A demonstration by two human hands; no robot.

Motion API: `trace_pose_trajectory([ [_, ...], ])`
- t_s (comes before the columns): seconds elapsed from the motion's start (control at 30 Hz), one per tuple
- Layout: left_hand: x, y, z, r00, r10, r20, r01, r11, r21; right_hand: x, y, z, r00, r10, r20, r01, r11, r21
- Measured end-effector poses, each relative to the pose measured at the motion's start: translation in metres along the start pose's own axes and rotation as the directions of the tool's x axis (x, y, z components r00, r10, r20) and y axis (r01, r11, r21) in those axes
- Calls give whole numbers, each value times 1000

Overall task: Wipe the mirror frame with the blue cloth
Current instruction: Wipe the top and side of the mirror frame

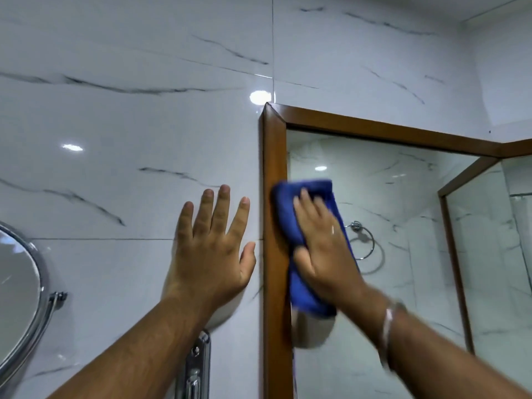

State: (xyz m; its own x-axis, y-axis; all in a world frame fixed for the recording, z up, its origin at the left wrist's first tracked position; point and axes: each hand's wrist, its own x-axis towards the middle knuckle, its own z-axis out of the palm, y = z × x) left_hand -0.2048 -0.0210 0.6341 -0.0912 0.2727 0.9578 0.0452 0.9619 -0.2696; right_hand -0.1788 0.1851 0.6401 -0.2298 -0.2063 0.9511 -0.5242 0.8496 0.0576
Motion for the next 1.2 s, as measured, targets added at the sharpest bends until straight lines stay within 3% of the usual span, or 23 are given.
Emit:
trace_pose_trajectory([
  [0.13, -2, -3, 3, 1000, 18, -19, -18, 1000, 0, 103, -2, -27, 995, 26, -93, -31, 999, -43],
  [0.27, -4, -2, 3, 1000, 10, -5, -10, 1000, 6, 101, -1, -20, 992, 19, -123, -22, 999, -30],
  [0.43, -28, 6, 3, 998, 14, 66, -14, 1000, -2, -9, -6, 14, 998, 46, -38, -47, 999, -13],
  [0.6, -69, 20, 0, 992, -3, 122, 10, 998, -56, -190, -23, 60, 988, 114, 100, -108, 992, -70],
  [0.73, -97, 36, -10, 980, 15, 199, -8, 999, -36, -273, -27, 65, 953, 47, 298, 4, 985, -171],
  [0.9, -143, 56, -25, 958, 46, 284, -57, 998, 29, -211, -12, 41, 946, 8, 324, 55, 981, -187],
  [1.07, -205, 79, -6, 977, 5, 212, -30, 993, 117, -86, -5, 21, 993, 25, 111, -6, 986, -164],
  [1.2, -230, 84, 6, 995, -55, 83, 40, 984, 174, -13, -6, 10, 979, 179, -94, -184, 982, -47],
])
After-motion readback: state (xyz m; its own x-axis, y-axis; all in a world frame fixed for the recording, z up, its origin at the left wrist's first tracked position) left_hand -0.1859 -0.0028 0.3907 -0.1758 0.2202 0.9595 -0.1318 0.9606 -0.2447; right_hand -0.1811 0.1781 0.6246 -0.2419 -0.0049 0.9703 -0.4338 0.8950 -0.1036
